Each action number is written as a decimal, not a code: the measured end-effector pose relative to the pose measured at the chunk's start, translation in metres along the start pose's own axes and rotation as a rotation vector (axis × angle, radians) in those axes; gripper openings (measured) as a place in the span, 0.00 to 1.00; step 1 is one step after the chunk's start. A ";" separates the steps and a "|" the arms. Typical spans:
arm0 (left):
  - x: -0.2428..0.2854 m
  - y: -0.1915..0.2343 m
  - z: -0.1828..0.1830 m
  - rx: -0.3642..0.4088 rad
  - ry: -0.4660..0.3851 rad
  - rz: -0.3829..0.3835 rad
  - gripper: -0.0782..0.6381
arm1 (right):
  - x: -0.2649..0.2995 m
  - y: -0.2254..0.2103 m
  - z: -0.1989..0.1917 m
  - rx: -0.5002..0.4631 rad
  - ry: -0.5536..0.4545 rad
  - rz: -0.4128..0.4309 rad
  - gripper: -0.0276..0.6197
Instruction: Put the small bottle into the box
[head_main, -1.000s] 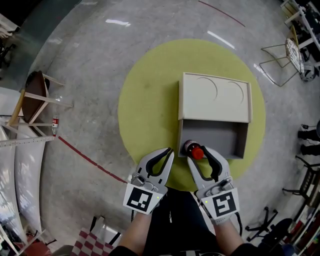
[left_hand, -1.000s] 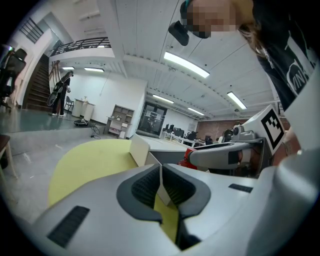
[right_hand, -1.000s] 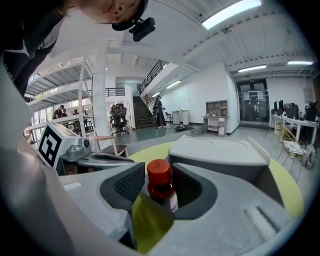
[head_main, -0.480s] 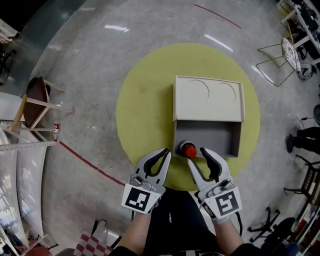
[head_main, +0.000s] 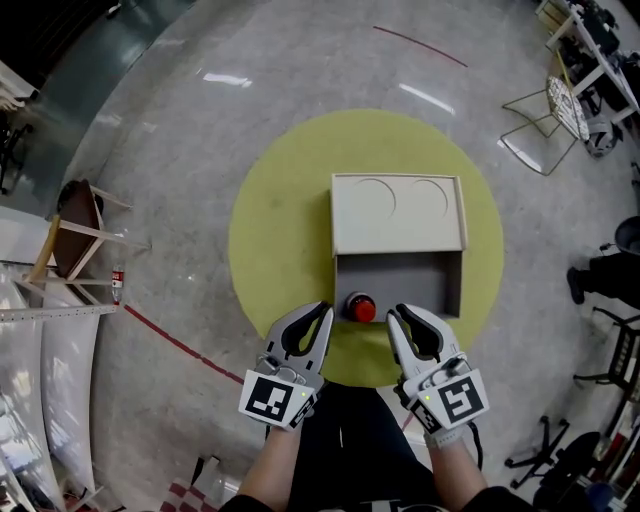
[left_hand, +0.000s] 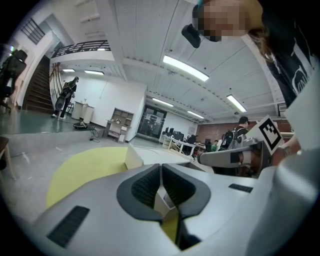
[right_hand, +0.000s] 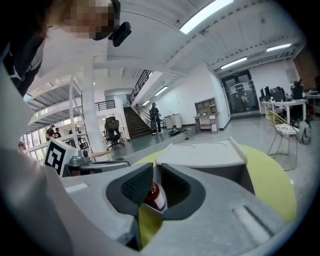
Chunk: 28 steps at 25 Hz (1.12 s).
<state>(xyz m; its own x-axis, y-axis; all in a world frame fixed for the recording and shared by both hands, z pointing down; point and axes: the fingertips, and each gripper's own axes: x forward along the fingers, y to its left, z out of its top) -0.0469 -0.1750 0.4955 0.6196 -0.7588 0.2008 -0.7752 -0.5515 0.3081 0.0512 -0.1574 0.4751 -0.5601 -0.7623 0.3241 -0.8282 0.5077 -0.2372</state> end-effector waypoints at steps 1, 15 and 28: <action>0.001 0.001 0.002 -0.011 -0.005 0.004 0.14 | -0.001 -0.002 0.001 0.002 0.007 -0.003 0.12; 0.010 -0.013 0.032 -0.007 0.015 -0.040 0.14 | -0.018 -0.015 0.031 -0.013 -0.021 -0.011 0.05; 0.015 -0.020 0.076 0.001 -0.026 -0.059 0.14 | -0.031 -0.024 0.079 -0.023 -0.097 -0.017 0.05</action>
<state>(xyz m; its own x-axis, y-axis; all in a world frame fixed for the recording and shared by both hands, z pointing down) -0.0316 -0.2019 0.4215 0.6606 -0.7339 0.1584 -0.7378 -0.5954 0.3181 0.0900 -0.1777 0.3988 -0.5429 -0.8056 0.2371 -0.8382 0.5028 -0.2110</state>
